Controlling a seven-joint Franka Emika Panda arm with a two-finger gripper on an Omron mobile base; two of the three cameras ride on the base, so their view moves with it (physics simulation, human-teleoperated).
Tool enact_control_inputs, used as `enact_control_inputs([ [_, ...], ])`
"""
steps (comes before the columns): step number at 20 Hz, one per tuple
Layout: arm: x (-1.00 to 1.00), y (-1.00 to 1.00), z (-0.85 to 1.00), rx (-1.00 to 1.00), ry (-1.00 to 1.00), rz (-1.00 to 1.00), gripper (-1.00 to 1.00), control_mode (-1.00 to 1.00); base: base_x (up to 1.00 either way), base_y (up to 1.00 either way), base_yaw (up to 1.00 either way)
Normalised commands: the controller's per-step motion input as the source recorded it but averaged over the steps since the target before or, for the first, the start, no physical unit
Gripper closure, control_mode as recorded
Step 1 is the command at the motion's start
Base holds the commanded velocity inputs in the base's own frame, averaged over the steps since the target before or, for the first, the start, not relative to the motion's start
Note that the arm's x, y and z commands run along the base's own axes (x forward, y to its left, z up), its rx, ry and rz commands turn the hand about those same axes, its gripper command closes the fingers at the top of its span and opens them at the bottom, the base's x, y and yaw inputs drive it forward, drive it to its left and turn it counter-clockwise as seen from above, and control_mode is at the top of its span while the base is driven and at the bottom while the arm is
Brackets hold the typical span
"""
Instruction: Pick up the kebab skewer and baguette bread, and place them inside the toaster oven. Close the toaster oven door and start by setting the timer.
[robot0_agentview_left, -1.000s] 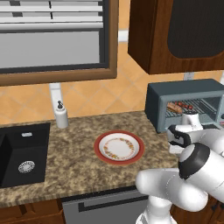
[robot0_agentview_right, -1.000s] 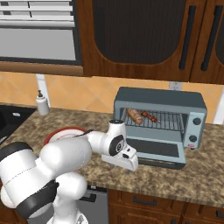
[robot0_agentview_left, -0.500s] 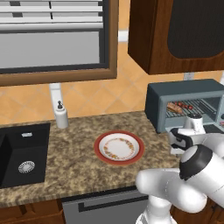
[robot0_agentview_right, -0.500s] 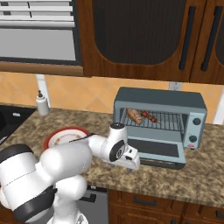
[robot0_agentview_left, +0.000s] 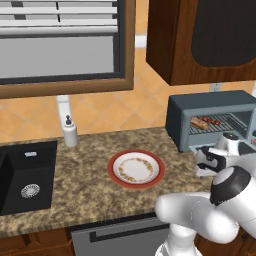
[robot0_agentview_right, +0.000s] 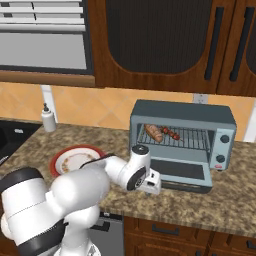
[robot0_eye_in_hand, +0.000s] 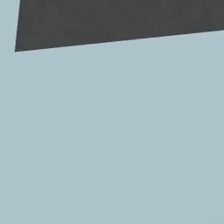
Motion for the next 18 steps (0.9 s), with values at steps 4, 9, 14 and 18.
enact_control_inputs([
  [4,0.82,0.0,0.57,0.03,-0.19,0.0,-1.0,-1.0,0.0,0.0,0.0],
  [9,0.59,0.05,0.44,0.0,-0.32,0.0,-1.0,-1.0,0.0,0.0,0.0],
  [14,0.53,0.29,0.18,0.0,-0.46,0.0,-1.0,-1.0,0.0,0.0,0.0],
  [18,0.35,0.49,0.0,0.0,-0.52,0.0,-1.0,-1.0,0.0,0.0,0.0],
])
